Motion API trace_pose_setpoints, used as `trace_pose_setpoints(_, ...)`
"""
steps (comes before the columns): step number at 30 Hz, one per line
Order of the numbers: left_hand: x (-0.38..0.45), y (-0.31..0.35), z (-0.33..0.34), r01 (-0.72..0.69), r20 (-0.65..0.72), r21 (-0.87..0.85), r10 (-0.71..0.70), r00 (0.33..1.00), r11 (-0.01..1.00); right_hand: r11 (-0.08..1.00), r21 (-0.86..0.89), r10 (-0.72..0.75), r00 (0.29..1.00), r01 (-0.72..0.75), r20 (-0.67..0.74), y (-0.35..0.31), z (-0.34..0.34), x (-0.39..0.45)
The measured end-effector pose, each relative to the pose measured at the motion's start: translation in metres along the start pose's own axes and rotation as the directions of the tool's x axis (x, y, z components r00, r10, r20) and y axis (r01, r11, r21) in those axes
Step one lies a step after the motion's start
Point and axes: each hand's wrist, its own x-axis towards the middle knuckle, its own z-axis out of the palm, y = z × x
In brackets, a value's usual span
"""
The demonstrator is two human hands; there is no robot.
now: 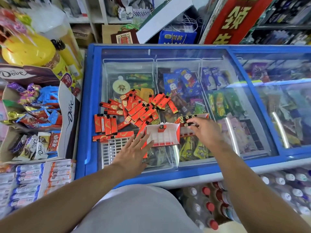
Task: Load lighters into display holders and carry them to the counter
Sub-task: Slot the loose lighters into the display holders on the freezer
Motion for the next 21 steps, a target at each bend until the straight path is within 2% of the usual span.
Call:
trace_pose_setpoints(11, 0.001, -0.003, 0.0, 0.055, -0.037, -0.005, -0.055, 0.998, 0.998, 0.993, 0.097, 0.07, 0.997, -0.067, -0.026, 0.017, 0.021, 0.001)
trace_pose_setpoints(15, 0.006, -0.002, -0.002, 0.071, -0.031, -0.027, -0.072, 0.997, 0.997, 0.986, 0.145, 0.075, 0.996, -0.081, 0.045, 0.005, 0.034, -0.004)
trace_pose_setpoints(21, 0.007, -0.001, -0.002, 0.075, -0.015, -0.063, -0.076, 0.997, 0.995, 0.985, 0.147, 0.089, 0.996, -0.087, -0.005, -0.013, 0.053, -0.016)
